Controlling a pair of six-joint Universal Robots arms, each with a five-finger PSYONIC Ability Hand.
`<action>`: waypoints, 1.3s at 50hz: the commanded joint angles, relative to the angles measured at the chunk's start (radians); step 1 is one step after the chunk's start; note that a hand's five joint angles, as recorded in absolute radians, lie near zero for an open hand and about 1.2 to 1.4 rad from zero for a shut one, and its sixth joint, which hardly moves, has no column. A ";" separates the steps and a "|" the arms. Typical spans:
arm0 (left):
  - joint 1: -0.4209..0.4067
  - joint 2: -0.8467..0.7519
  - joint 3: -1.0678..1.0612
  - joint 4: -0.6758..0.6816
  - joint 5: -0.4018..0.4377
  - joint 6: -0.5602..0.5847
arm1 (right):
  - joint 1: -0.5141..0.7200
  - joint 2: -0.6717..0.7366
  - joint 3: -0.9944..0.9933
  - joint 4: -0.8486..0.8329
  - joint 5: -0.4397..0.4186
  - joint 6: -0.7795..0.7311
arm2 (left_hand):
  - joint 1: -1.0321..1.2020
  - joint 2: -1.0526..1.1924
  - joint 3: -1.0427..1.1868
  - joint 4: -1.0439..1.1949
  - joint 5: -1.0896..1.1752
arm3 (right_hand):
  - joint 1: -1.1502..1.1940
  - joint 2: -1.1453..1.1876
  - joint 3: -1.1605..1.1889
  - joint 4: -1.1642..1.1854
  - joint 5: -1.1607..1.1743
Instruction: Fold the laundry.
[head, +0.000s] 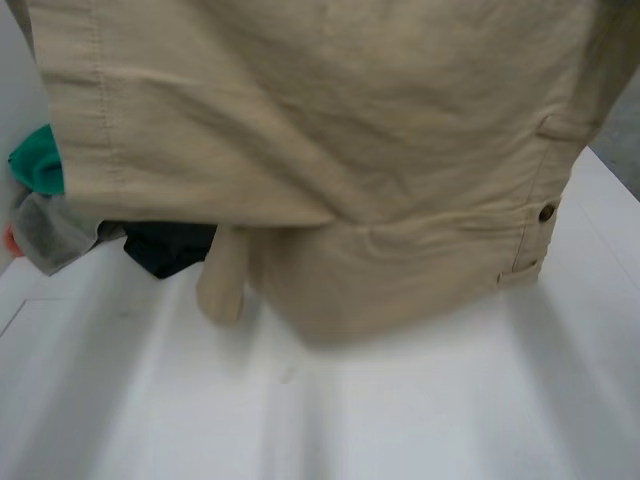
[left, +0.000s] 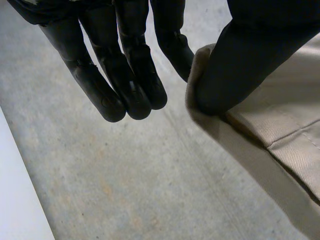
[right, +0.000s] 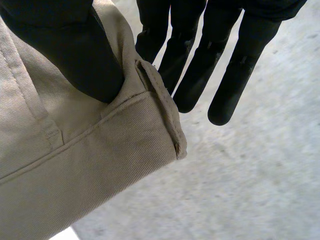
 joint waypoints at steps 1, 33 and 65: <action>0.019 -0.233 0.065 0.109 -0.010 0.006 | 0.052 0.220 -0.048 -0.071 0.047 -0.001 | 0.228 0.198 0.207 0.198 0.231 | 0.265 0.219 0.209 0.201 0.238; -0.006 -0.967 0.347 0.479 -0.064 0.154 | 0.201 0.831 -0.223 -0.592 0.515 -0.185 | -0.993 -1.024 -1.014 -1.023 -0.991 | -0.957 -1.003 -1.013 -1.021 -0.984; -0.282 -0.533 -0.728 0.175 -0.058 -0.046 | -0.121 0.501 0.534 -0.079 -0.091 -0.581 | -0.690 -0.721 -0.711 -0.720 -0.687 | -0.335 -0.380 -0.390 -0.398 -0.361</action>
